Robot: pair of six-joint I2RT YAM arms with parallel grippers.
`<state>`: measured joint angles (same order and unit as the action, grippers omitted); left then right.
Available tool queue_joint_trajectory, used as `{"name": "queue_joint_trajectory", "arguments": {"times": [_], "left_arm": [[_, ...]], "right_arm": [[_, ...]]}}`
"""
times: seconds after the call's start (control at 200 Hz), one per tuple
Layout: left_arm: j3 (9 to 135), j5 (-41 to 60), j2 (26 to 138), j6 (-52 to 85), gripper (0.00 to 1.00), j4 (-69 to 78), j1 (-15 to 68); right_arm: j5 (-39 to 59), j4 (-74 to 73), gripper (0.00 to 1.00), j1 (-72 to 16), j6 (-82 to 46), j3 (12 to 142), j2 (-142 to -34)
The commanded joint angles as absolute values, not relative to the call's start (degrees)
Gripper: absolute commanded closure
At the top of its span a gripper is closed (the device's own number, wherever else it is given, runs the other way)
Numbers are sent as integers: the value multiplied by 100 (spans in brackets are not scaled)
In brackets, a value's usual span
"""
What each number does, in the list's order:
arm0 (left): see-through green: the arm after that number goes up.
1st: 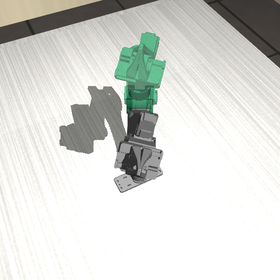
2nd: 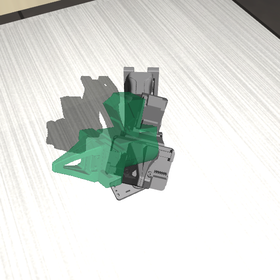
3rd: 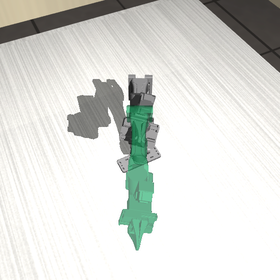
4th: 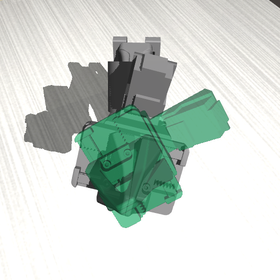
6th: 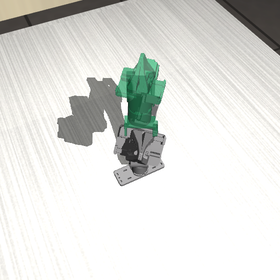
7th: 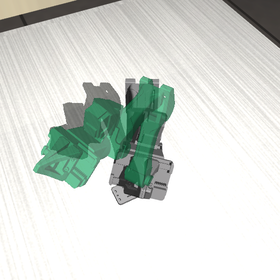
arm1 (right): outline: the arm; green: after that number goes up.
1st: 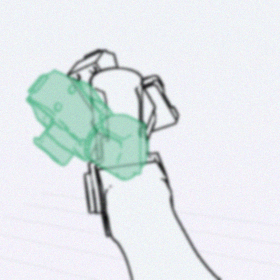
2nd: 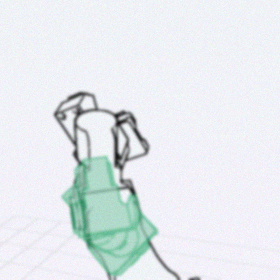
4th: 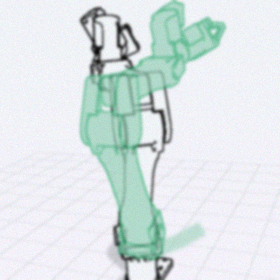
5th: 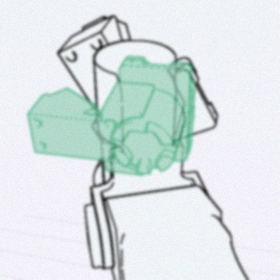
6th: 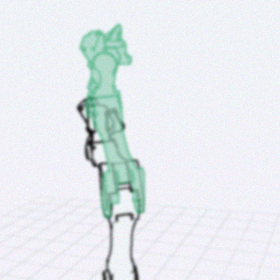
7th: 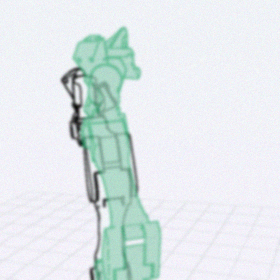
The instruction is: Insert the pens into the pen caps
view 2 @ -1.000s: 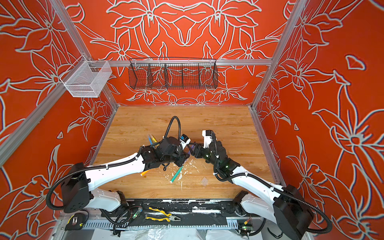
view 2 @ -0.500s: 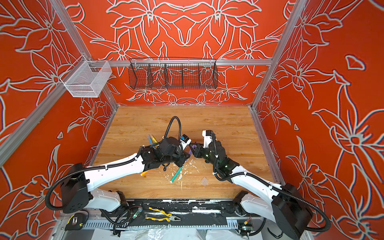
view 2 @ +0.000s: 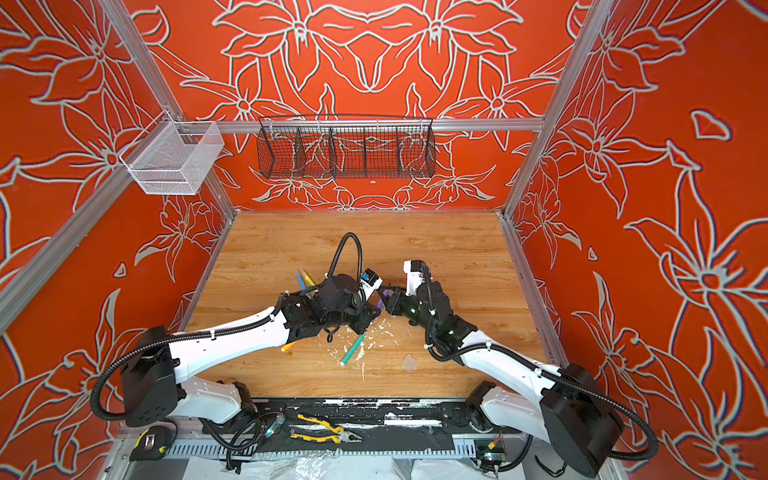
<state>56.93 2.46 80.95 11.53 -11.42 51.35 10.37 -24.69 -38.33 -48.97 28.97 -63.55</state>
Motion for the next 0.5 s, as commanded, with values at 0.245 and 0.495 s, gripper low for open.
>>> {"name": "queue_joint_trajectory", "arguments": {"times": [0.245, 0.495], "left_arm": [[5626, 325, 8192, 1061, 69, -841, 5154], [5562, 255, 8210, 1036, 64, -751, 5156]], "right_arm": [[1121, -2919, 91, -3850, -5132, 2631, -6225], [1011, -3093, 92, -3848, -5210, 2464, -6002]]}}
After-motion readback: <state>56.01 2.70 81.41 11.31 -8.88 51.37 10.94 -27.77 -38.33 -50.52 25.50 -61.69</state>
